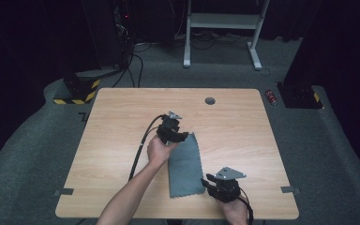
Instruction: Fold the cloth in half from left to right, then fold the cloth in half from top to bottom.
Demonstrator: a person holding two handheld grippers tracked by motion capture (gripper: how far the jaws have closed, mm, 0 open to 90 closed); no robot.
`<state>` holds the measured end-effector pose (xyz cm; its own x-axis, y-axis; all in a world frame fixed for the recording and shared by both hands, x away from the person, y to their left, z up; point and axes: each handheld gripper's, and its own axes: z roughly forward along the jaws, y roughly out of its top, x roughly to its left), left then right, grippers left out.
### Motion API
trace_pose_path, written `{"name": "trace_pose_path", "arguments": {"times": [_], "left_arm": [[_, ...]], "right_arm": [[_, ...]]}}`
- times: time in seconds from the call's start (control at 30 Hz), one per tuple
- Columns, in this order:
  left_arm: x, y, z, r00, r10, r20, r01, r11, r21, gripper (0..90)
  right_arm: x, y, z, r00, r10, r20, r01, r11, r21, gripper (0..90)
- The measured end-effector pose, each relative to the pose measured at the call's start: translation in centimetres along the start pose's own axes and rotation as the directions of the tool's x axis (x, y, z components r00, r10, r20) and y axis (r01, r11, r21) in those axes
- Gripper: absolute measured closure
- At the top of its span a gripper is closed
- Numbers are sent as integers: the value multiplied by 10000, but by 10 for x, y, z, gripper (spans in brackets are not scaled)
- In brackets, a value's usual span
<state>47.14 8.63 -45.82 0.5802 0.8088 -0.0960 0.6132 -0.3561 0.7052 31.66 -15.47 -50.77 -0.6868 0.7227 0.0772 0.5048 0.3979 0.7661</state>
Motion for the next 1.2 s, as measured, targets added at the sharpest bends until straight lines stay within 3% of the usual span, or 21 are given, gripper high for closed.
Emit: {"name": "trace_pose_path", "arguments": {"times": [0.1,0.2,0.43,0.57,0.67,0.73,0.87,1.0,1.07,1.2], "left_arm": [[-3,-22,-18,10000,32,-51,-32,10000,82,486],[-12,-52,-31,9998,-144,163,139,9995,301,479],[-32,-98,-38,9991,-345,253,326,9969,722,472],[-40,-112,-41,9990,-432,113,424,9970,647,462],[-43,-119,-40,9993,33,-360,-2,9964,842,468],[-44,-119,-42,9989,-4,-475,47,9959,898,469],[-50,-123,-48,9998,-161,-88,166,9975,680,448],[-68,-130,-55,9992,262,287,-282,9968,745,425],[-74,-134,-57,9982,519,285,-541,9949,848,421],[-78,-140,-57,9977,651,207,-667,9938,890,446]], "right_arm": [[-5,6,8,10000,-47,-16,48,9999,138,650],[-9,10,18,9997,-236,42,234,9989,402,642],[-14,12,28,9977,-632,247,610,9949,809,626],[-15,12,30,9962,-815,323,782,9926,933,622],[-16,12,29,9957,-846,384,805,9919,987,623],[-16,12,28,9956,-830,426,782,9916,1029,628],[-15,12,22,9956,-853,375,819,9930,857,626],[-11,10,16,9948,-997,220,973,9910,920,617],[-9,8,14,9946,-1028,130,1010,9902,966,607],[-6,2,13,9937,-1119,18,1111,9877,1102,606]]}}
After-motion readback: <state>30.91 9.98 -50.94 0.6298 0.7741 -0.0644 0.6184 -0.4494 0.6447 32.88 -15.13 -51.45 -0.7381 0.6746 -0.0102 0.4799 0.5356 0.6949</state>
